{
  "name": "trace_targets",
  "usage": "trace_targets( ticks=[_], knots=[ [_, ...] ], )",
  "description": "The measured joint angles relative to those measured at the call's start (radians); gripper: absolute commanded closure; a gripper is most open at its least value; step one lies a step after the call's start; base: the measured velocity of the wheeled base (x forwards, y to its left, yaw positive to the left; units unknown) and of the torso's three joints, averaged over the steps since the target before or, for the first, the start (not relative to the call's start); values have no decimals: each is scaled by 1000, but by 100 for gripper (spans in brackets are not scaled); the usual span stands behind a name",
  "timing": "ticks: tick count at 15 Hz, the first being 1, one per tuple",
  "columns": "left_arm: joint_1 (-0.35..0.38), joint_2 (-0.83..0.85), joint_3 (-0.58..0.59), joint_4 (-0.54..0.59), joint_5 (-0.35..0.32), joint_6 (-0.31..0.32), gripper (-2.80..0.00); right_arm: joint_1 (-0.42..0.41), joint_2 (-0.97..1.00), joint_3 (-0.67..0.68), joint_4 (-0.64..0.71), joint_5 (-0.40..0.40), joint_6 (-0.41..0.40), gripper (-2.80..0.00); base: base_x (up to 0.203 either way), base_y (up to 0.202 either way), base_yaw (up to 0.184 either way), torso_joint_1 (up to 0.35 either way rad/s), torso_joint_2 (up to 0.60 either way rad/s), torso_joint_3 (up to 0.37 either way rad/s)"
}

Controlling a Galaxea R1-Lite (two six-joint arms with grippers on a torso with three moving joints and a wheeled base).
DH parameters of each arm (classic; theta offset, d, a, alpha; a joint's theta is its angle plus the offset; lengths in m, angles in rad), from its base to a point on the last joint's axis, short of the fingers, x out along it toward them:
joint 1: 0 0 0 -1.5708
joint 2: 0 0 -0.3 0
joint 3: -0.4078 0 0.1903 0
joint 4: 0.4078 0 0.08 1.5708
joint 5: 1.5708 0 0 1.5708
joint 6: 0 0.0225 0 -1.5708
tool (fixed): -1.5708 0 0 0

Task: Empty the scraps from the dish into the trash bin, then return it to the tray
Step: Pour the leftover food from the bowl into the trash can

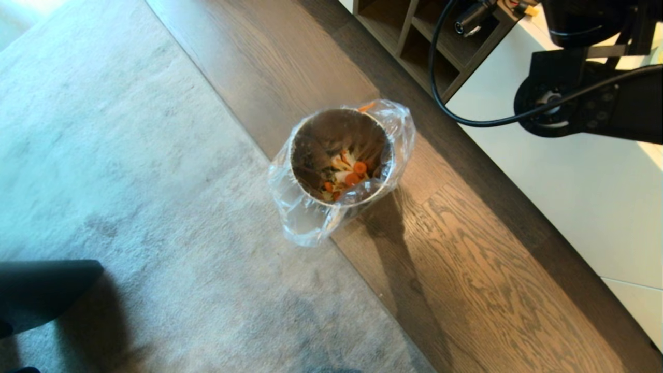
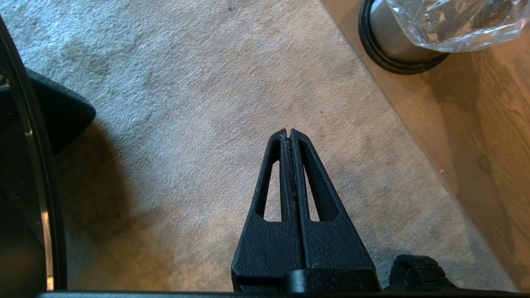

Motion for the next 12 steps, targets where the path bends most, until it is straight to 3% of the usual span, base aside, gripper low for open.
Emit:
trace_targets(
  ticks=[3,9,12],
  knots=[
    [0,0,0,0,0,0,0,1,-13,47,1,-9,-18,0,0,0,0,0,0,0],
    [0,0,0,0,0,0,0,9,-14,138,1,-121,-14,0,0,0,0,0,0,0],
    [0,0,0,0,0,0,0,-6,-14,244,1,-231,47,0,0,0,0,0,0,0]
  ],
)
